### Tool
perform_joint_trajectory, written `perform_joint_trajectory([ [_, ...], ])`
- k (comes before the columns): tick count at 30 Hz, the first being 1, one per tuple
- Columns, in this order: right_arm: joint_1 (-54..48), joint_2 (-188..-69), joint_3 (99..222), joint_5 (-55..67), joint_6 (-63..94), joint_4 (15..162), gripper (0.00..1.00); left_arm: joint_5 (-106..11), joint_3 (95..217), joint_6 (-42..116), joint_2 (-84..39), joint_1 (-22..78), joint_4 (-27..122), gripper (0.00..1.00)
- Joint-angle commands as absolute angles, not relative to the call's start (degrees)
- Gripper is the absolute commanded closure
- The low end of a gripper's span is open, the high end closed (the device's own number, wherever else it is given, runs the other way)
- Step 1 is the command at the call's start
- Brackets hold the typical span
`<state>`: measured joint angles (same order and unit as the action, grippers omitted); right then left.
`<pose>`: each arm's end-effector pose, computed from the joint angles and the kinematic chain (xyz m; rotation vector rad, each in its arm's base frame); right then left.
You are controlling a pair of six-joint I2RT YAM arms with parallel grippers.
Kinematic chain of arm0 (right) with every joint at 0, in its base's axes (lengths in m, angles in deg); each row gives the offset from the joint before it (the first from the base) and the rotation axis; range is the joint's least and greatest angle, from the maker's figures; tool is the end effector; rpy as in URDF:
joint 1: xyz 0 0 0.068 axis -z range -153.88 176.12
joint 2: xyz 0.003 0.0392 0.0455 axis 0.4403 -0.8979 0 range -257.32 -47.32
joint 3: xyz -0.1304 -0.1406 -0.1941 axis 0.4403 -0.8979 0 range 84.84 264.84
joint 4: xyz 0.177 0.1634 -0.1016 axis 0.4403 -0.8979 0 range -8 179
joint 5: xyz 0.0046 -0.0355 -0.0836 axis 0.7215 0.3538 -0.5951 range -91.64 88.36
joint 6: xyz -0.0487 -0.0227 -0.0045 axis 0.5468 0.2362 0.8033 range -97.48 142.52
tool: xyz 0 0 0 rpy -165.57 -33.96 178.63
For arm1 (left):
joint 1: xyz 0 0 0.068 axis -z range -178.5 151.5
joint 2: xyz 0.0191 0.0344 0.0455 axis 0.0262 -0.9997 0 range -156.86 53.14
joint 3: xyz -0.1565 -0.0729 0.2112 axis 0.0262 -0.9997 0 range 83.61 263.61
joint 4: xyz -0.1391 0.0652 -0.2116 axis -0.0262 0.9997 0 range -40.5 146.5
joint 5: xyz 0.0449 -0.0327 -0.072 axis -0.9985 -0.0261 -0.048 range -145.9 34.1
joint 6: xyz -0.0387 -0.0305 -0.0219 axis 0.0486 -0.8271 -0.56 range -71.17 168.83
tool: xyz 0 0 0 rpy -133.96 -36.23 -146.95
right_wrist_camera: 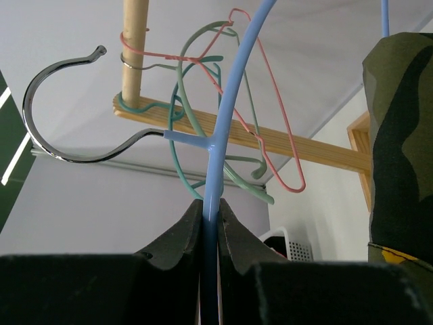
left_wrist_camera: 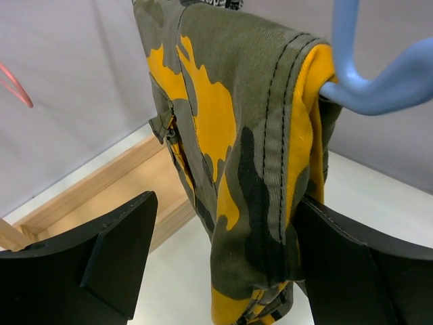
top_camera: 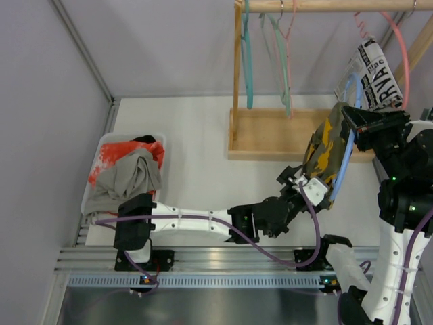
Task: Remove the trousers from the hanger
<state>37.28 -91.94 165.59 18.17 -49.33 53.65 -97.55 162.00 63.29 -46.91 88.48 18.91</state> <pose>0.1024 -0.0079 0.4934 0.8703 1.4220 1.0882 0.0456 -0.4135 0.3544 0.6639 1.3176 -0.5191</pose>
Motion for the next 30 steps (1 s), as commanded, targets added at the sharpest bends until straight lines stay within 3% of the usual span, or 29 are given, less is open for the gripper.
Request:
perform_joint_trajectory([
  [1, 37.5, -90.0, 169.1, 19.7, -51.8, 65.9, 1.00, -98.8, 164.4, 62.8, -48.3, 87.2, 15.8, 0.16],
  [16, 37.5, -90.1, 167.5, 21.0, -53.6, 66.8, 1.00, -91.5, 163.8, 71.1, -49.3, 86.1, 5.5, 0.03],
  [30, 37.5, -90.0, 167.8, 20.6, -53.1, 67.5, 1.00, -92.7, 162.1, 73.4, -48.5, 88.7, 2.5, 0.05],
])
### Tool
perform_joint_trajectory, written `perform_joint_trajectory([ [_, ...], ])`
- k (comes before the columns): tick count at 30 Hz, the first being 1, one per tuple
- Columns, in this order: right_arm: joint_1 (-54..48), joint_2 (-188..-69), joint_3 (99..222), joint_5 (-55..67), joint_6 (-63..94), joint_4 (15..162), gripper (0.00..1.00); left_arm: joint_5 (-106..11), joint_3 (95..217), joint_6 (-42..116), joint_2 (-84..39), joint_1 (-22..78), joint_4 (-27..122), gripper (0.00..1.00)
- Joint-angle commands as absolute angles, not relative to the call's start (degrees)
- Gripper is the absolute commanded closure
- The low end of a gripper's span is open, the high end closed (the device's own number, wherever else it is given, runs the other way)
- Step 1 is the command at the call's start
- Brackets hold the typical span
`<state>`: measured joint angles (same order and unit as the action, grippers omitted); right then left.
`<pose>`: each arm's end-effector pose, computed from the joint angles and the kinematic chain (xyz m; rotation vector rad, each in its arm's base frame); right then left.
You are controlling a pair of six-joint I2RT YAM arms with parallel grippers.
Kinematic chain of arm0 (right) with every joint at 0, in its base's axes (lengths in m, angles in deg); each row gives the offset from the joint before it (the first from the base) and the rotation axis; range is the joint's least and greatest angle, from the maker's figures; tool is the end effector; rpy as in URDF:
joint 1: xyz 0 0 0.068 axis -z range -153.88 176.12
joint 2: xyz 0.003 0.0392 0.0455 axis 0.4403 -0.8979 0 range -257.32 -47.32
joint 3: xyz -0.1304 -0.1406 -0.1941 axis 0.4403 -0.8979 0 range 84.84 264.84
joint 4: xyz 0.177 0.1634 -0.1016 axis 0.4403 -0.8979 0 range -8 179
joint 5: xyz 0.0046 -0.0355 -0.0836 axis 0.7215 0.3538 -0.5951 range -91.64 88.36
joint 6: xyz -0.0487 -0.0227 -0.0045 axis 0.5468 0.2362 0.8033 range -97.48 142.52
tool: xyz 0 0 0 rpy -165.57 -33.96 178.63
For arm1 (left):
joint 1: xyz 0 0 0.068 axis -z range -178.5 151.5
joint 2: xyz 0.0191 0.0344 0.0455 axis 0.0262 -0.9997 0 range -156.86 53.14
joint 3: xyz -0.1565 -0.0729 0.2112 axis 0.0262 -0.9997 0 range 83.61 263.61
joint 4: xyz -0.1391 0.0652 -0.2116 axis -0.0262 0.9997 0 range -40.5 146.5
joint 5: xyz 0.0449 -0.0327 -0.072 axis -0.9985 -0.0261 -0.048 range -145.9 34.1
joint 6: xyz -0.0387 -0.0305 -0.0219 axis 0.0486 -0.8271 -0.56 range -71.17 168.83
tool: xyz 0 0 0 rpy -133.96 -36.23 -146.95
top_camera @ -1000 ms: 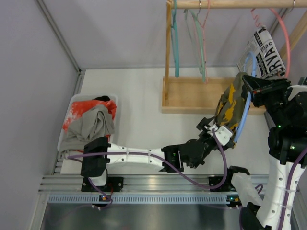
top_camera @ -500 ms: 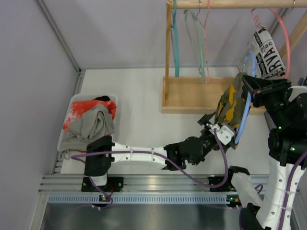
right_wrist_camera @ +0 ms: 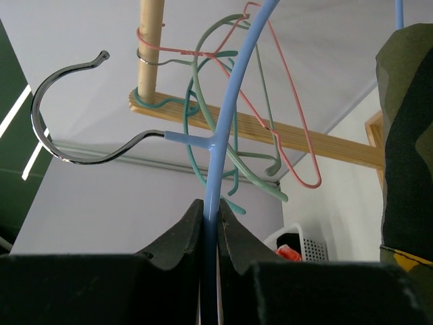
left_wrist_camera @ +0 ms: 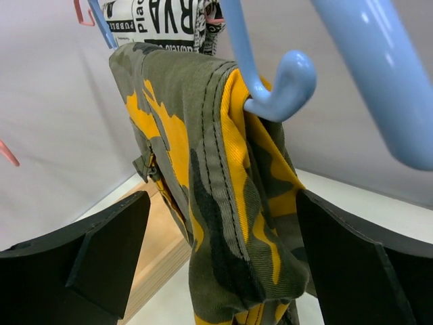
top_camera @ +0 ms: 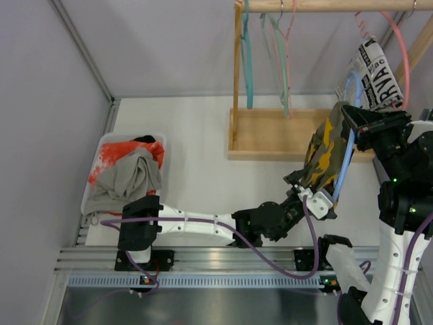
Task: Remove the trousers from the hanger
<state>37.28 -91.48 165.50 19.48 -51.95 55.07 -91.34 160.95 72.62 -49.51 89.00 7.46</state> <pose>0.0995 -0.0066 0.4962 0.8672 1.3997 1.1435 0.0392 -0.4223 0.3503 0.7256 1.1436 -0.5456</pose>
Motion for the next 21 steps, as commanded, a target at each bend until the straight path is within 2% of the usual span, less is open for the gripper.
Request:
perform_joint_trajectory([
  [1, 37.5, -89.9, 168.0, 20.7, -53.3, 67.5, 1.00, -93.0, 162.3, 73.3, -48.7, 88.4, 2.5, 0.06],
  [9, 37.4, -89.8, 168.4, 21.5, -53.3, 67.1, 1.00, -95.2, 164.2, 71.4, -50.9, 84.0, 4.5, 0.17],
  [21, 37.5, -90.5, 168.4, 21.2, -53.2, 68.6, 1.00, -92.1, 154.7, 71.3, -43.5, 84.5, 4.5, 0.14],
])
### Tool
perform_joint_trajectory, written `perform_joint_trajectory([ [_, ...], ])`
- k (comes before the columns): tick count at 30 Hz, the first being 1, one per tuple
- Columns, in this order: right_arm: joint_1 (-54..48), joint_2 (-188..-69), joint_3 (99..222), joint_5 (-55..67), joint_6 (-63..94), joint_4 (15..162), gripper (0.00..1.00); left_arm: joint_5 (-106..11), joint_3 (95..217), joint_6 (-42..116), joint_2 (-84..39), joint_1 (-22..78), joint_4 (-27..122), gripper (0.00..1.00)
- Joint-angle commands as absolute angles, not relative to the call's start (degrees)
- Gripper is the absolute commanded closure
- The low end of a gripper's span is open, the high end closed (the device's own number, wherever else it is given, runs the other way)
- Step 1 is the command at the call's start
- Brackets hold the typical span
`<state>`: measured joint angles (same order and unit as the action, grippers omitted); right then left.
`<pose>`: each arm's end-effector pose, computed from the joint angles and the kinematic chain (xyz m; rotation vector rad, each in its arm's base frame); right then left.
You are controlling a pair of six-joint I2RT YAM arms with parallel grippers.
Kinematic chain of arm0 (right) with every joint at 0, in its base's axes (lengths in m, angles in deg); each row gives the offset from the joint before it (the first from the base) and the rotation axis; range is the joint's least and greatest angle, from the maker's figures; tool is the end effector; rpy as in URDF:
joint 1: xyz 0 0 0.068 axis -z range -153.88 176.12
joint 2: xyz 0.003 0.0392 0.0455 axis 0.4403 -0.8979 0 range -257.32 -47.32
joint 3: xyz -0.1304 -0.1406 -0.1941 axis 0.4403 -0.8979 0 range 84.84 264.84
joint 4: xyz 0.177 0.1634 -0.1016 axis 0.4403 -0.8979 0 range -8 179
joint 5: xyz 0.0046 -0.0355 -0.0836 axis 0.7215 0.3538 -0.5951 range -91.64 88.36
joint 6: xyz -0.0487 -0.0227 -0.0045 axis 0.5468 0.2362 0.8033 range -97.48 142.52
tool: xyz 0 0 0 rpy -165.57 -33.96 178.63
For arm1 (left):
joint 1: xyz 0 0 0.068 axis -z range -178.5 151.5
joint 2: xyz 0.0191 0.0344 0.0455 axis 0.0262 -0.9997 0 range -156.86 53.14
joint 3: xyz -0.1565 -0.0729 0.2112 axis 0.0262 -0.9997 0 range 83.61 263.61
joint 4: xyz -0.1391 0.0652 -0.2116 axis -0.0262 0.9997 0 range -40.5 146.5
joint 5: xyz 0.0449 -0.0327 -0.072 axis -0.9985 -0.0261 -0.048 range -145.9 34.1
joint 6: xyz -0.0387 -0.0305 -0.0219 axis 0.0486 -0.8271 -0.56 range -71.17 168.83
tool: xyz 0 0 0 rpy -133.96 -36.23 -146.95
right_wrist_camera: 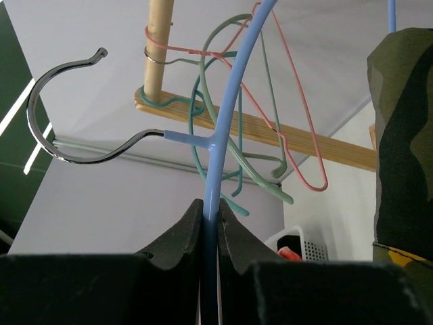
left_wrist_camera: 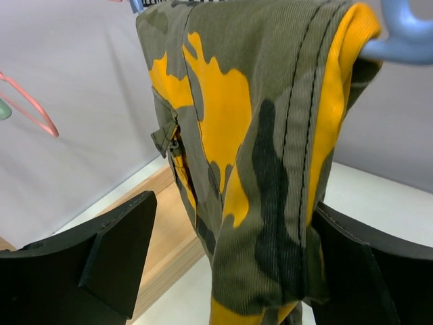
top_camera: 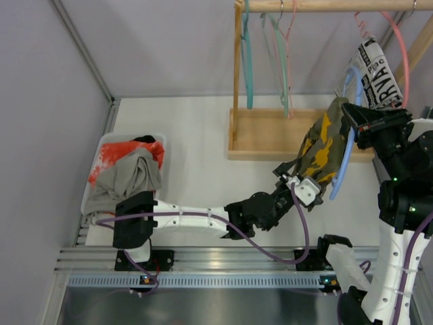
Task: Remove the trousers from the hanger
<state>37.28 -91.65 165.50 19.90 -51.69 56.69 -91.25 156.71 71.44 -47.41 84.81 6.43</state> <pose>0.1004 -0.0065 0.4990 0.8386 1.3874 1.1485 0.0686 -0.4074 0.3411 0.6868 1.1809 -0.4925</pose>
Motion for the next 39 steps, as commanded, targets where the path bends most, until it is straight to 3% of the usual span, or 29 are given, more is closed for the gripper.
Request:
perform_joint_trajectory([
  [1, 37.5, -90.5, 168.3, 21.2, -53.1, 68.7, 1.00, -92.2, 154.3, 71.4, -43.1, 84.6, 4.5, 0.14],
  [39, 37.5, -89.4, 165.4, 23.2, -54.1, 70.8, 1.00, -89.6, 151.5, 78.5, -40.3, 83.6, 4.1, 0.12],
])
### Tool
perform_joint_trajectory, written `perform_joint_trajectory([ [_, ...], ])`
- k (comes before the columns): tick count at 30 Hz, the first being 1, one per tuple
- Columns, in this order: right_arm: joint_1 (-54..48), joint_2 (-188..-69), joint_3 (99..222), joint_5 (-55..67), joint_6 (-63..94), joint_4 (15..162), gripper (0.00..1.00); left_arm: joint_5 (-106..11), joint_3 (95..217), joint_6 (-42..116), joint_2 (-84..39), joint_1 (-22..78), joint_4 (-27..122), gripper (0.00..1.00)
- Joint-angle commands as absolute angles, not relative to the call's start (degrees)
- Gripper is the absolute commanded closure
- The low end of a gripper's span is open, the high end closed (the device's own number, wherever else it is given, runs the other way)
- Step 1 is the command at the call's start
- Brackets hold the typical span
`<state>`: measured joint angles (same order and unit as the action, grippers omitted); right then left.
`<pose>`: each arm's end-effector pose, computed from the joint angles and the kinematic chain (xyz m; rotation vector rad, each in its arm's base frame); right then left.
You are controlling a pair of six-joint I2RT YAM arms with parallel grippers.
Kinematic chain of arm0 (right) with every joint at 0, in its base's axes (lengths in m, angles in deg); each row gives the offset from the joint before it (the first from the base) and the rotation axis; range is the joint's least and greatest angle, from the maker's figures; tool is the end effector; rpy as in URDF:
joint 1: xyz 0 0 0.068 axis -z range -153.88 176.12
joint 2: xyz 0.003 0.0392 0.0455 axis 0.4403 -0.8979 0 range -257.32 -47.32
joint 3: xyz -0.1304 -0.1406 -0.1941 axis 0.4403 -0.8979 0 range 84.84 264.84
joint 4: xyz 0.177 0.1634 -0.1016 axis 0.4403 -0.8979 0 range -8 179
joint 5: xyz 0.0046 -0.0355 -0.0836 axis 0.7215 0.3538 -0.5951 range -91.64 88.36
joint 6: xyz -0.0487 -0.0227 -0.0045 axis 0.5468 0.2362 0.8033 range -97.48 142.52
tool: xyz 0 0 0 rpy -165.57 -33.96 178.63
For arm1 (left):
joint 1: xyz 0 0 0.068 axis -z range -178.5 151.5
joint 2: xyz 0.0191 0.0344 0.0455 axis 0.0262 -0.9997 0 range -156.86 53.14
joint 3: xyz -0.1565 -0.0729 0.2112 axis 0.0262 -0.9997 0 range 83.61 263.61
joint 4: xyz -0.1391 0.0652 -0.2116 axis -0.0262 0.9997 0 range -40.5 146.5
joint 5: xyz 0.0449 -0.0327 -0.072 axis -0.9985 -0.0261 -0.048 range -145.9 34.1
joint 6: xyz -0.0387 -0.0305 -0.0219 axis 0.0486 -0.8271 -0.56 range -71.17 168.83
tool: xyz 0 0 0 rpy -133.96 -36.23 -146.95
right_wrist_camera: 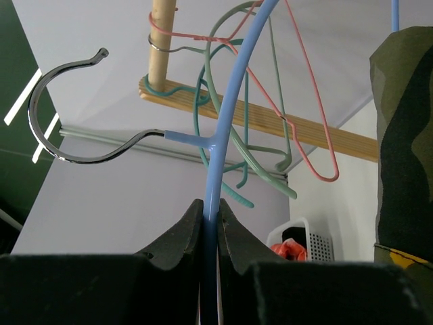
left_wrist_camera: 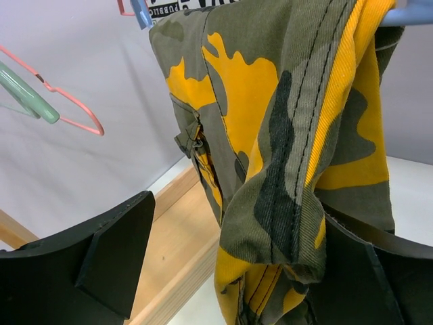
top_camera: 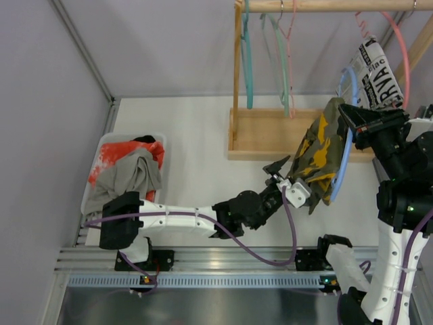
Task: Remove the trousers from the hanger
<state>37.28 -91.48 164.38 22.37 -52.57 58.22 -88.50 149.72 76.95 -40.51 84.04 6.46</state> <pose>0.1026 -0.0055 0.4968 0.8144 1.4022 1.1916 0.0687 -0.3763 0.3447 0.7644 1.1206 -0.4322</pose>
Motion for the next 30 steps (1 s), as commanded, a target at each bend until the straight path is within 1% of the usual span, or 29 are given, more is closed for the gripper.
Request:
perform_joint_trajectory([
  [1, 37.5, -89.4, 165.3, 23.5, -54.4, 70.9, 1.00, -89.6, 152.7, 78.8, -41.2, 83.5, 4.1, 0.12],
  [13, 37.4, -89.2, 165.3, 24.1, -54.6, 70.8, 1.00, -86.9, 162.8, 78.3, -50.6, 82.9, 1.0, 0.11],
  [15, 37.4, -89.1, 165.4, 24.1, -54.4, 70.8, 1.00, -87.1, 163.6, 78.6, -51.2, 82.9, 0.9, 0.16],
  [17, 37.4, -89.0, 165.4, 24.2, -54.0, 70.3, 1.00, -87.2, 163.6, 79.0, -51.3, 82.7, 0.5, 0.25],
  [18, 37.4, -89.0, 165.4, 24.2, -53.9, 70.1, 1.00, -87.2, 163.4, 79.1, -50.8, 82.6, 0.5, 0.36],
  [20, 37.4, -89.0, 165.0, 24.3, -53.6, 69.9, 1.00, -87.7, 162.9, 79.1, -50.2, 82.3, 0.5, 0.53],
  [21, 37.5, -88.8, 164.8, 24.3, -53.6, 69.9, 1.00, -88.3, 162.7, 78.9, -49.5, 82.2, 0.6, 0.66],
  [23, 37.4, -88.8, 163.9, 24.4, -53.2, 70.0, 1.00, -89.8, 162.7, 78.9, -48.8, 81.8, 0.6, 0.80],
  [24, 37.4, -88.6, 163.4, 24.4, -53.0, 69.9, 1.00, -89.9, 162.8, 79.2, -47.9, 81.7, 0.6, 0.92],
  [26, 37.5, -88.3, 161.4, 24.2, -51.7, 69.3, 1.00, -90.3, 163.2, 79.3, -47.0, 81.5, 0.6, 1.00],
  [30, 37.5, -86.9, 155.3, 25.9, -48.8, 71.0, 1.00, -90.1, 164.3, 80.3, -43.7, 81.4, 0.6, 1.00],
])
